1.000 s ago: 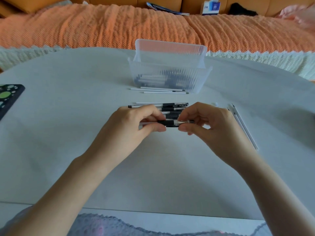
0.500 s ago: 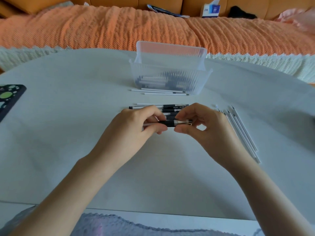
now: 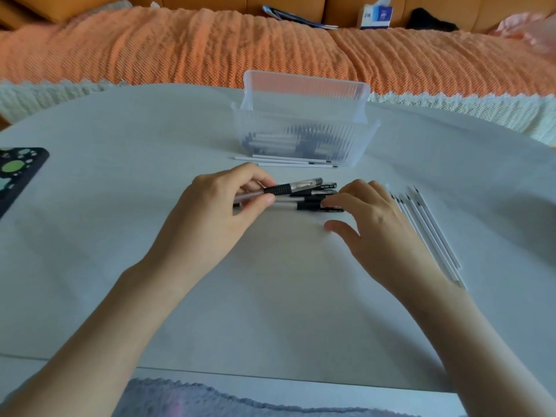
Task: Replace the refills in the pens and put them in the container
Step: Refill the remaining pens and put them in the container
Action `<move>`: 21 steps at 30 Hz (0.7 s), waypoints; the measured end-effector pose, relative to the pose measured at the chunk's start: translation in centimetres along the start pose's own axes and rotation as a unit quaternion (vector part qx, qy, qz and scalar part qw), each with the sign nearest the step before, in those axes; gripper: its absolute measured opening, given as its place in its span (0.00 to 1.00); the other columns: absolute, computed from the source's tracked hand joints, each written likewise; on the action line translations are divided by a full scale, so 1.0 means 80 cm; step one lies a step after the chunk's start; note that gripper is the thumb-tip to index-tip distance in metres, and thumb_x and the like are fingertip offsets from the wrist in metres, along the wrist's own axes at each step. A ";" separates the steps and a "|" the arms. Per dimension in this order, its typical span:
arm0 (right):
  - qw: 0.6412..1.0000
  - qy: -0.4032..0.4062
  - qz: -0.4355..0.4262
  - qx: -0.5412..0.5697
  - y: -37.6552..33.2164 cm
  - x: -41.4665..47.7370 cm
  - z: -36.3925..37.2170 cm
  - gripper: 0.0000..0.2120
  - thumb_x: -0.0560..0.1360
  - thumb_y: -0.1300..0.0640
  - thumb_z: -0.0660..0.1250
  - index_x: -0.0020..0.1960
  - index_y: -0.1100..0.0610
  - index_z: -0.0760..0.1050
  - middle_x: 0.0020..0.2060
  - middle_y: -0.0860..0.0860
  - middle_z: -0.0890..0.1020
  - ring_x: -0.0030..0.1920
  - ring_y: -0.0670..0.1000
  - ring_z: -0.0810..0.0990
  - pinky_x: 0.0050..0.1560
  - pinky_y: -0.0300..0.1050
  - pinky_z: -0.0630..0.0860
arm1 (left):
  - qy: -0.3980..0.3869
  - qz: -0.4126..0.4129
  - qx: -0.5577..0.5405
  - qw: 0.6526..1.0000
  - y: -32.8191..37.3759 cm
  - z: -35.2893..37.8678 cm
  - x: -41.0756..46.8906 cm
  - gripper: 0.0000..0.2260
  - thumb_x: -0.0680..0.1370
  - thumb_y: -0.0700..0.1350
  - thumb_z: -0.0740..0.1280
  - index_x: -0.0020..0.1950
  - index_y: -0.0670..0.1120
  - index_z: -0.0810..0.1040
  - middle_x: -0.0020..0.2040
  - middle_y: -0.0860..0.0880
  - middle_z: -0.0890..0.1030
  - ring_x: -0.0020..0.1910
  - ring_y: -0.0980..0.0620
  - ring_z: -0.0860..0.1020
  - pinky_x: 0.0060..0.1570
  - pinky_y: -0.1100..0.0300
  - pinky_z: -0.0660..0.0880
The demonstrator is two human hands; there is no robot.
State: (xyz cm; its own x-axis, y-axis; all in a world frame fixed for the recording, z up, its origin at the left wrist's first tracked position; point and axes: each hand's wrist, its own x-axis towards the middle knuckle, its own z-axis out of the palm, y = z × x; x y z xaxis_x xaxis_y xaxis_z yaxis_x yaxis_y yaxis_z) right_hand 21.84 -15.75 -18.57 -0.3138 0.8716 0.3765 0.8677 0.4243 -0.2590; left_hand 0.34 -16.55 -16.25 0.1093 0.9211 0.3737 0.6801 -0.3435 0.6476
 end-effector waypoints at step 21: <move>0.995 0.001 0.022 0.095 -0.013 0.000 -0.017 0.03 0.73 0.57 0.70 0.45 0.56 0.78 0.40 0.46 0.79 0.44 0.50 0.71 0.44 0.44 0.68 | -0.054 0.017 0.026 0.998 0.026 -0.004 0.107 0.05 0.73 0.45 0.71 0.48 0.51 0.79 0.42 0.55 0.80 0.43 0.60 0.77 0.45 0.67 0.69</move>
State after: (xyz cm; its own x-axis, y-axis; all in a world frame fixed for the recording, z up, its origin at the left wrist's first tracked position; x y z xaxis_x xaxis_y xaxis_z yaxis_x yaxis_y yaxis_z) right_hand 21.45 -16.52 -17.12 -0.2770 0.8897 0.3630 0.7922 0.4252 -0.4378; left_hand 2.43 -9.44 -11.51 0.2090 0.9244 0.3190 0.7115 -0.3675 0.5989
